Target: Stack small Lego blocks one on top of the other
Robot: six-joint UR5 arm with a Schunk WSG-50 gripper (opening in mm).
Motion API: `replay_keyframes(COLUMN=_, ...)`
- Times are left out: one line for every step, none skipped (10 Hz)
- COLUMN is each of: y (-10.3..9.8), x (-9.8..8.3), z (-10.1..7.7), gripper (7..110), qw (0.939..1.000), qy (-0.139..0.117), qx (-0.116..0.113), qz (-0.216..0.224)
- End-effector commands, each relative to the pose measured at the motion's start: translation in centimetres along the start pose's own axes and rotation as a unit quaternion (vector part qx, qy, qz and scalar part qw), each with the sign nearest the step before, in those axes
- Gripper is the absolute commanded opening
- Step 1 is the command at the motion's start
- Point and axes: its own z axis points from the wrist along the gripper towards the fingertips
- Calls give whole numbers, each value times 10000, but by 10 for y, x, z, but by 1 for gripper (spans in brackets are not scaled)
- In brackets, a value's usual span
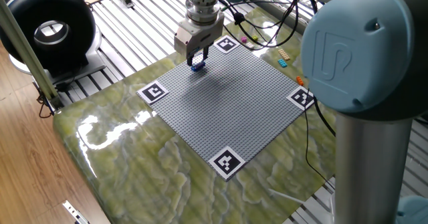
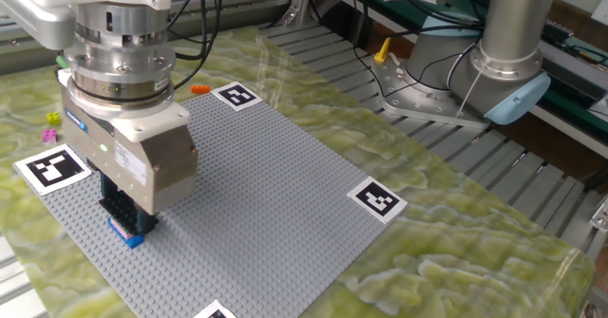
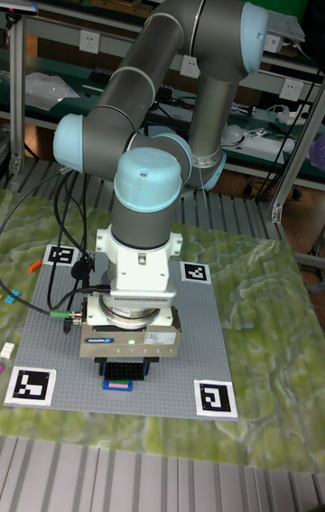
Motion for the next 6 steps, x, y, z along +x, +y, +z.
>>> replay_keyframes(y=6, x=-16, z=-8, gripper=7, qw=9878, qy=-253, qx=-54, qz=-1533)
replay_keyframes(y=5, x=-18, z=-10, gripper=7, qw=9758, qy=-251, qx=-36, qz=-2173)
replay_keyframes(y=5, x=-14, z=-9, gripper=7, qw=9640, qy=-183, qx=-28, qz=-2651)
replay_keyframes(y=2, x=-18, z=-8, gripper=7, qw=9485, qy=-209, qx=59, qz=-3161)
replay_keyframes(y=1, x=-17, z=-7, gripper=7, qw=9262, qy=-147, qx=87, qz=-3768)
replay_keyframes(y=-3, x=-14, z=-4, gripper=7, qw=8962, qy=-44, qx=186, qz=-4432)
